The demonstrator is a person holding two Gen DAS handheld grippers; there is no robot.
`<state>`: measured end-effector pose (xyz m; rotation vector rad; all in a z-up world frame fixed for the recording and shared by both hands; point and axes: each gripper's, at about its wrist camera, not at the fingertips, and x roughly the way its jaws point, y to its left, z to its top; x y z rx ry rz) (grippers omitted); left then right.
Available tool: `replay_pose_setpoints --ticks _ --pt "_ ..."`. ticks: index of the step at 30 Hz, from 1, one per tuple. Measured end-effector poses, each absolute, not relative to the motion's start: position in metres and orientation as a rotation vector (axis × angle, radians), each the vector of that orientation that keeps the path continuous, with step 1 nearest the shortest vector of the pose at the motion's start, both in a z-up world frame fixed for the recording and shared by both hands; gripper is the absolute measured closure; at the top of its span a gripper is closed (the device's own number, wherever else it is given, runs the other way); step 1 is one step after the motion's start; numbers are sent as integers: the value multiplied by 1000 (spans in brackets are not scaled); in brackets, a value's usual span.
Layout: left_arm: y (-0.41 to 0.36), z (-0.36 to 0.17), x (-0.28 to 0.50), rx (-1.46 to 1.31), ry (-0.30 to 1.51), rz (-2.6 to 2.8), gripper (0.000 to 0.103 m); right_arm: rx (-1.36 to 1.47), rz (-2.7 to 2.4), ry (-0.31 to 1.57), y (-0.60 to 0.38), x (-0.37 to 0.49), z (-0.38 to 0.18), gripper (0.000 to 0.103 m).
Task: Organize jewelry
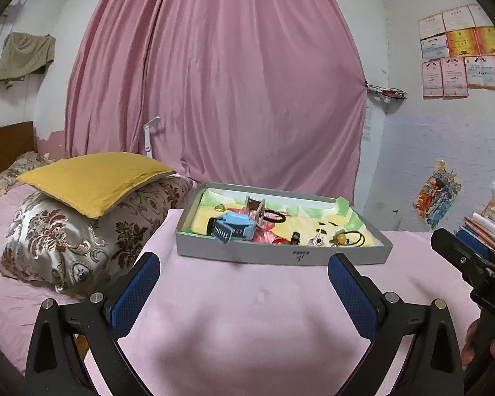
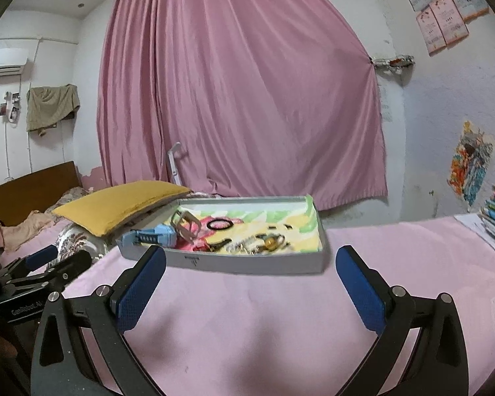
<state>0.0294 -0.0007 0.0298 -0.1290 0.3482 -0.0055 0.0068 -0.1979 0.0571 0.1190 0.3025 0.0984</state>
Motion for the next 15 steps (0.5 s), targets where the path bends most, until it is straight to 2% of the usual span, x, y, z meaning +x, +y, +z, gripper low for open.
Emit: replay_pose_setpoints --ticks 15 --pt "0 1 20 -133 358 13 1 104 57 321 -199 0 34 2"
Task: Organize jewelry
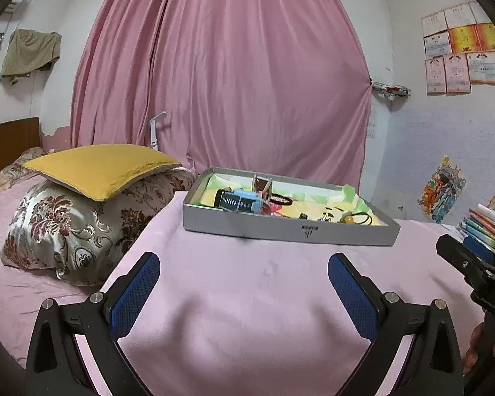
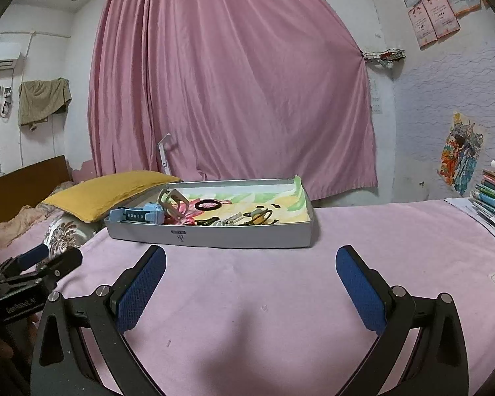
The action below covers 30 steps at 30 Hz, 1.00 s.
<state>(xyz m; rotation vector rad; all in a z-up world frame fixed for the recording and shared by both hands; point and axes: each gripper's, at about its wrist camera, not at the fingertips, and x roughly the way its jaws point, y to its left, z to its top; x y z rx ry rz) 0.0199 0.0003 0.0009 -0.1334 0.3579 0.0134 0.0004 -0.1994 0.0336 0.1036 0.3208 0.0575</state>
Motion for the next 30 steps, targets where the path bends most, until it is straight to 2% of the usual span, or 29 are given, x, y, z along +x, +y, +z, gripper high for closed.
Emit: replay_pose_setpoints --ticks 30 --pt "1 -3 22 -140 382 13 1 84 60 323 -195 -4 35 2"
